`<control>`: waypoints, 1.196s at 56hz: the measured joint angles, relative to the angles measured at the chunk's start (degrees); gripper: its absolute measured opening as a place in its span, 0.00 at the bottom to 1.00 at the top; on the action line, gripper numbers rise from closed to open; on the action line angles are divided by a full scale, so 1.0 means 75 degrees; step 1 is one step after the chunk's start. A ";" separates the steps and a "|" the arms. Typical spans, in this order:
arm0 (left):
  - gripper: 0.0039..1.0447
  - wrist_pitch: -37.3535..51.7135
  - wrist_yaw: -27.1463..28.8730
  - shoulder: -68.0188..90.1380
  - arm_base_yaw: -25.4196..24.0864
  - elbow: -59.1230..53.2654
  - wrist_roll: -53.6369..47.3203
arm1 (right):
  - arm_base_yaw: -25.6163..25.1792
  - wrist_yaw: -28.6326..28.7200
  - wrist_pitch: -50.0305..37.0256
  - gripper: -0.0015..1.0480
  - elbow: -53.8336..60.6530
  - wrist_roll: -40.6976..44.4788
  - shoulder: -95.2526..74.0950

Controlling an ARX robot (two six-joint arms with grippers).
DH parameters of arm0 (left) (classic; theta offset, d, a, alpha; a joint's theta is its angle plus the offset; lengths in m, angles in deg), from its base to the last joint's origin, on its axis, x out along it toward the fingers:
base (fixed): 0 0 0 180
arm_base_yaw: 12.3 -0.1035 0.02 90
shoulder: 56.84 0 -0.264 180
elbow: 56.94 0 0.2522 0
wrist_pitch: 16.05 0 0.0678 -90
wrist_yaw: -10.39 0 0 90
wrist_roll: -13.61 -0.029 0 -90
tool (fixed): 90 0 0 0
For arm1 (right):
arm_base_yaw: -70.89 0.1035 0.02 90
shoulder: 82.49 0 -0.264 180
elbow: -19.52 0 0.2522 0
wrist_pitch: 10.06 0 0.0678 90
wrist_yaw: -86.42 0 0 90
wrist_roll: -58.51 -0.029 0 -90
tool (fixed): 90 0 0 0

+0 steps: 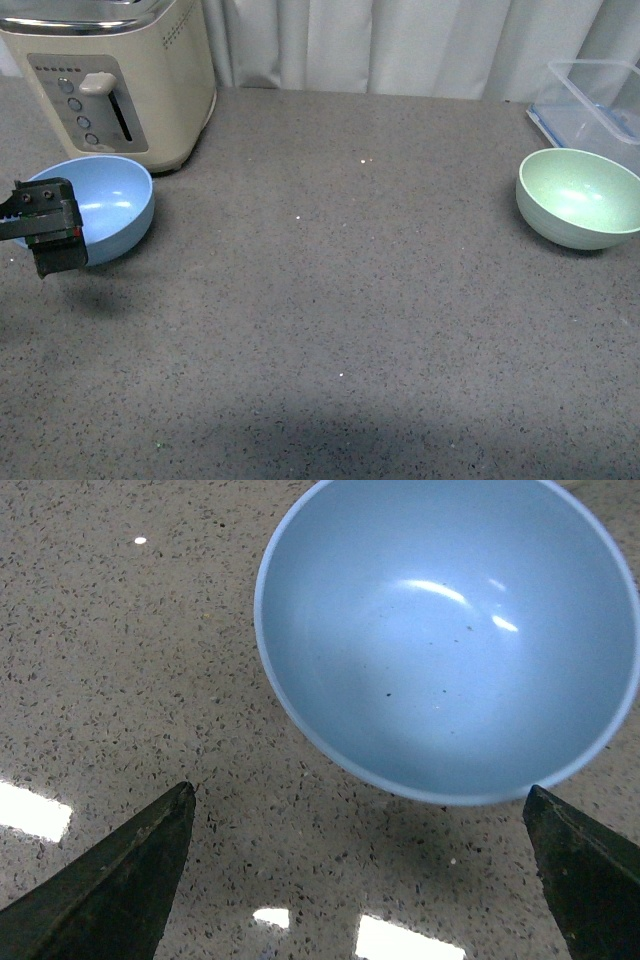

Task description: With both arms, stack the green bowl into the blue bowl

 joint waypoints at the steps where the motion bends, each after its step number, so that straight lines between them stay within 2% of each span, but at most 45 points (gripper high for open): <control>1: 0.94 -0.0003 0.0035 0.0087 0.0000 0.0067 0.0003 | 0.0000 0.0000 0.0000 0.91 0.0000 0.0000 0.0000; 18: 0.94 -0.0577 0.0105 0.0927 -0.0245 0.0970 0.0262 | 0.0000 0.0000 0.0000 0.91 0.0000 0.0000 0.0000; 45: 0.94 -0.2678 -0.0236 0.1821 -0.0734 0.2600 0.1865 | 0.0000 0.0000 0.0000 0.91 0.0000 0.0000 0.0000; 52: 0.70 -0.2923 -0.0265 0.1967 -0.0746 0.2809 0.2162 | 0.0000 0.0000 0.0000 0.91 0.0000 0.0000 0.0000; 67: 0.33 -0.3016 -0.0399 0.1964 -0.0691 0.2868 0.2430 | 0.0000 0.0000 0.0000 0.91 0.0000 0.0000 0.0000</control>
